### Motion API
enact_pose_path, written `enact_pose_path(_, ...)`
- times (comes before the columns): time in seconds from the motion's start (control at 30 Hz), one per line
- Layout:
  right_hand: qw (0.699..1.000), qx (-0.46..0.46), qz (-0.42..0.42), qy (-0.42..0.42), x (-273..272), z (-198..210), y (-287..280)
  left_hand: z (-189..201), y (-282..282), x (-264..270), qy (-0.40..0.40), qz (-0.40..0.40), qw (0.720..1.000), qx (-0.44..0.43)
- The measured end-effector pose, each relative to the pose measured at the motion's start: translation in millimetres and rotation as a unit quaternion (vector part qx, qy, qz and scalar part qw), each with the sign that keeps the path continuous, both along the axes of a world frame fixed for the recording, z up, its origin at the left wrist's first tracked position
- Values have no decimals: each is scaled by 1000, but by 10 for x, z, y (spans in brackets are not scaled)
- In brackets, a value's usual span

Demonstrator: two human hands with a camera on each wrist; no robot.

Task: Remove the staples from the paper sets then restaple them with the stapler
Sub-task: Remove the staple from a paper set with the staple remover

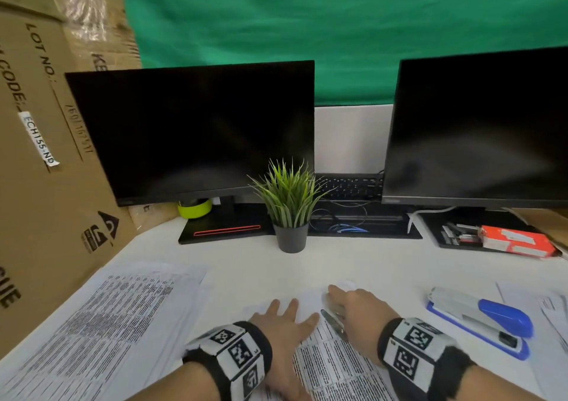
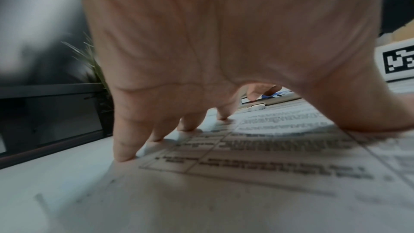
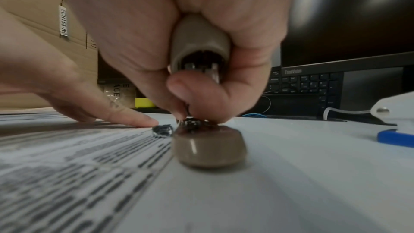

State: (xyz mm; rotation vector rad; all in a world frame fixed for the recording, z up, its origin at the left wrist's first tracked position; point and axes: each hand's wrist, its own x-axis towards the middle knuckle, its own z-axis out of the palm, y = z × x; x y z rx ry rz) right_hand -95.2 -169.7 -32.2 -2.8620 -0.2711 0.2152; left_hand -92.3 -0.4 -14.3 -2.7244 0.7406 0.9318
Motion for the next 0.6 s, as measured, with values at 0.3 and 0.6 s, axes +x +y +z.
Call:
enact_pose_path(0.3,999,-29,-17,28,46,83,35,-186,-115,60,-38,143,989,-4)
enact_pose_path(0.6,995,-27,-82,57,326,89,241,-203,-251,110,-14,289,957,-10)
